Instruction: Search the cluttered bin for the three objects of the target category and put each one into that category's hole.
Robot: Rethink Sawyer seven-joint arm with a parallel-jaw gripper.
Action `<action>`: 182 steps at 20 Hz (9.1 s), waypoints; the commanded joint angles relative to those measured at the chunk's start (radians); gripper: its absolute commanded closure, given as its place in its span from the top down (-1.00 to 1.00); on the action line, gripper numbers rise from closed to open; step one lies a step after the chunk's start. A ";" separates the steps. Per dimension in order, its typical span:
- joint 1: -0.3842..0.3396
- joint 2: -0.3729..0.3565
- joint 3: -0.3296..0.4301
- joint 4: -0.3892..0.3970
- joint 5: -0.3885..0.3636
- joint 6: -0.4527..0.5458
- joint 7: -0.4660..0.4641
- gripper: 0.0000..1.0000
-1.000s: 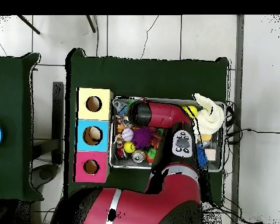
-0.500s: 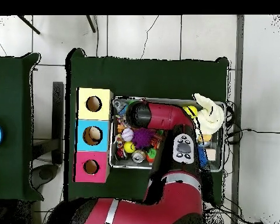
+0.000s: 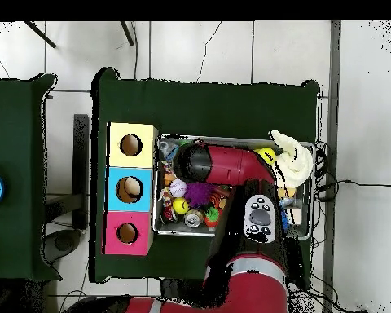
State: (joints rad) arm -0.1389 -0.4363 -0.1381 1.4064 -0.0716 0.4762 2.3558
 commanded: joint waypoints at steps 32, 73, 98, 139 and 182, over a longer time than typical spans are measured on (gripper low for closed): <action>0.011 -0.161 0.087 0.173 -0.019 0.106 -0.020 -1.00; 0.181 -0.165 0.038 0.071 0.081 0.279 0.129 -1.00; 0.295 -0.160 -0.020 -0.035 0.123 0.417 0.191 -1.00; 0.345 0.015 -0.072 -0.266 0.191 0.459 0.220 -1.00; 0.271 -0.095 -0.041 -0.090 0.232 0.398 0.056 -1.00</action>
State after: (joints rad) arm 0.1748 -0.5212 -0.2391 1.1657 0.1651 0.8729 2.3558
